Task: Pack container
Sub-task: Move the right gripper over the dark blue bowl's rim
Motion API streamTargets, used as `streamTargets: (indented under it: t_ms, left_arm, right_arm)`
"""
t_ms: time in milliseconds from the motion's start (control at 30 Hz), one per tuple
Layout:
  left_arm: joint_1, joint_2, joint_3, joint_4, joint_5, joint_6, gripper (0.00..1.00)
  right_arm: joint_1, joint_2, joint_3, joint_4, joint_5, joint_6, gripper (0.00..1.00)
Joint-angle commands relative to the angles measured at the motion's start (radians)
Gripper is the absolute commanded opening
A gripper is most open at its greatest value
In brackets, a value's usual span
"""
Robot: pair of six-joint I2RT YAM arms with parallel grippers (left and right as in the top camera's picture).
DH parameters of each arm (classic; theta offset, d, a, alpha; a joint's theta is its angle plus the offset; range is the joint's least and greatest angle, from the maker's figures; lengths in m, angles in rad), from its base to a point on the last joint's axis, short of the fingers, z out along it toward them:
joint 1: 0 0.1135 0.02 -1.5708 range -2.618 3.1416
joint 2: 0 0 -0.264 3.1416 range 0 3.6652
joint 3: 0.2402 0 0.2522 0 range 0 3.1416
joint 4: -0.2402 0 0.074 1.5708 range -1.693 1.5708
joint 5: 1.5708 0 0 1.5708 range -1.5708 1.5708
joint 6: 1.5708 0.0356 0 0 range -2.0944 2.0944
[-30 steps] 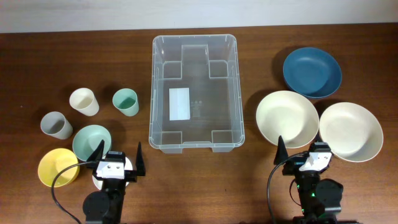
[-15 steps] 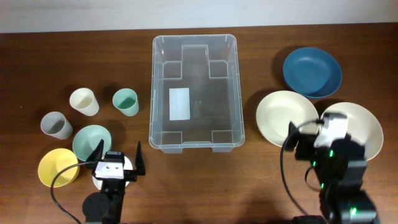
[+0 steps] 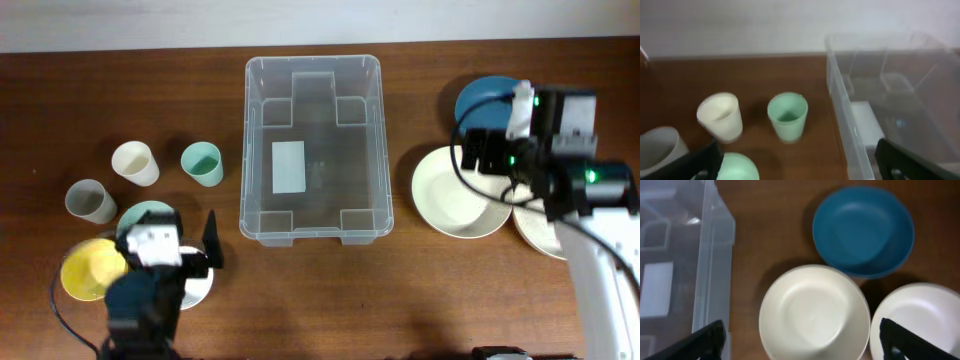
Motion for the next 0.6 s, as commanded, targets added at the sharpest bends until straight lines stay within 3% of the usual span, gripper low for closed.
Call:
streamTargets:
  t_ms: [0, 267, 567]
  left_arm:
    - [0.000, 0.213, 0.184, -0.101, -0.007, -0.014, 1.00]
    - [0.000, 0.764, 0.653, -0.533, -0.006, -0.014, 1.00]
    - [0.000, 0.935, 0.673, -0.539, 0.027, -0.014, 1.00]
  right_arm:
    - [-0.005, 0.107, 0.138, -0.003, 0.085, -0.016, 0.93]
    - [-0.003, 0.481, 0.489, -0.113, 0.172, -0.018, 0.90]
    - [0.026, 0.759, 0.534, -0.025, 0.252, -0.025, 0.86]
